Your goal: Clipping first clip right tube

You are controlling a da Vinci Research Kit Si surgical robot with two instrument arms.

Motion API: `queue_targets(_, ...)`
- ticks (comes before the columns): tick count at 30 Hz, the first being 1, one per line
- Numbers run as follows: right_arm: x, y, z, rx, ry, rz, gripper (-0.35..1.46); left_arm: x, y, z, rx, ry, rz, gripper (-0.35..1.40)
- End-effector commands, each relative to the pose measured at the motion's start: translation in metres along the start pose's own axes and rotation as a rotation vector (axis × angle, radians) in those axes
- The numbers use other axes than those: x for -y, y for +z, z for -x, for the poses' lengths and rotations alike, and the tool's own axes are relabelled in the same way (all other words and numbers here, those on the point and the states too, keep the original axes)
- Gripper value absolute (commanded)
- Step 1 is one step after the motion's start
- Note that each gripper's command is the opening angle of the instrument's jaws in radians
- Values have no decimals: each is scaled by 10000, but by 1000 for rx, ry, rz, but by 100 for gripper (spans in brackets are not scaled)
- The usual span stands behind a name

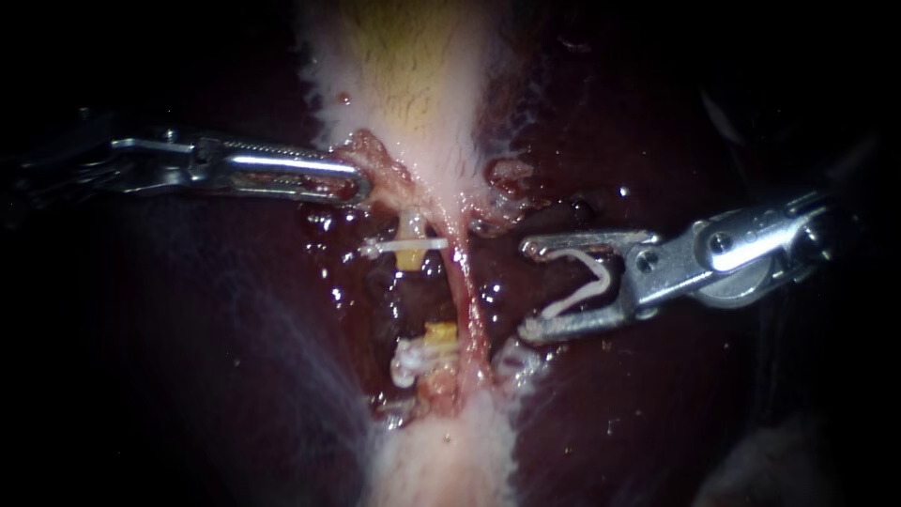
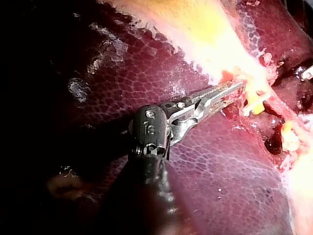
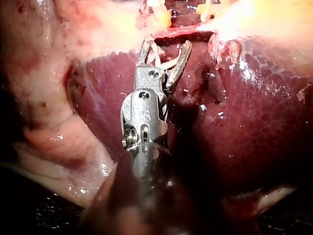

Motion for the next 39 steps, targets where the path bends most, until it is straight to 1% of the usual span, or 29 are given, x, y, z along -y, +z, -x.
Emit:
queue_targets(1,0,0,0,0,0,0,50,-1,-3,-2,0,-1,1,-35)
queue_targets(3,0,0,0,0,0,0,50,-4,-10,-7,2,-4,6,-35)
queue_targets(5,0,-1,1,0,0,0,50,-11,-23,-15,4,-9,12,-35)
queue_targets(7,1,-2,1,0,0,0,50,-18,-36,-24,2,-15,8,-35)
queue_targets(10,1,-2,1,0,0,-1,50,-30,-57,-39,-11,-32,6,-35)
queue_targets(13,1,-2,1,0,0,-1,50,-42,-77,-56,-26,-27,2,-35)
queue_targets(16,1,-2,1,0,0,-1,50,-50,-87,-67,-36,-16,3,-35)
queue_targets(19,1,-1,0,0,0,-3,50,-54,-88,-69,-39,-18,4,-35)
queue_targets(22,2,4,0,0,0,-9,49,-54,-86,-66,-40,-16,2,-35)
queue_targets(27,3,22,1,-2,33,-24,49,-54,-80,-59,-42,-12,-4,-35)
queue_targets(29,3,33,2,-6,62,-31,49,-54,-79,-58,-43,-12,-8,-35)
queue_targets(33,0,52,1,-44,112,-47,48,-55,-78,-57,-43,-11,-8,-35)
queue_targets(36,-2,66,0,-51,136,-50,48,-55,-78,-57,-43,-12,-8,-35)
queue_targets(39,-2,79,0,-66,159,-57,48,-55,-78,-57,-43,-12,-8,-35)
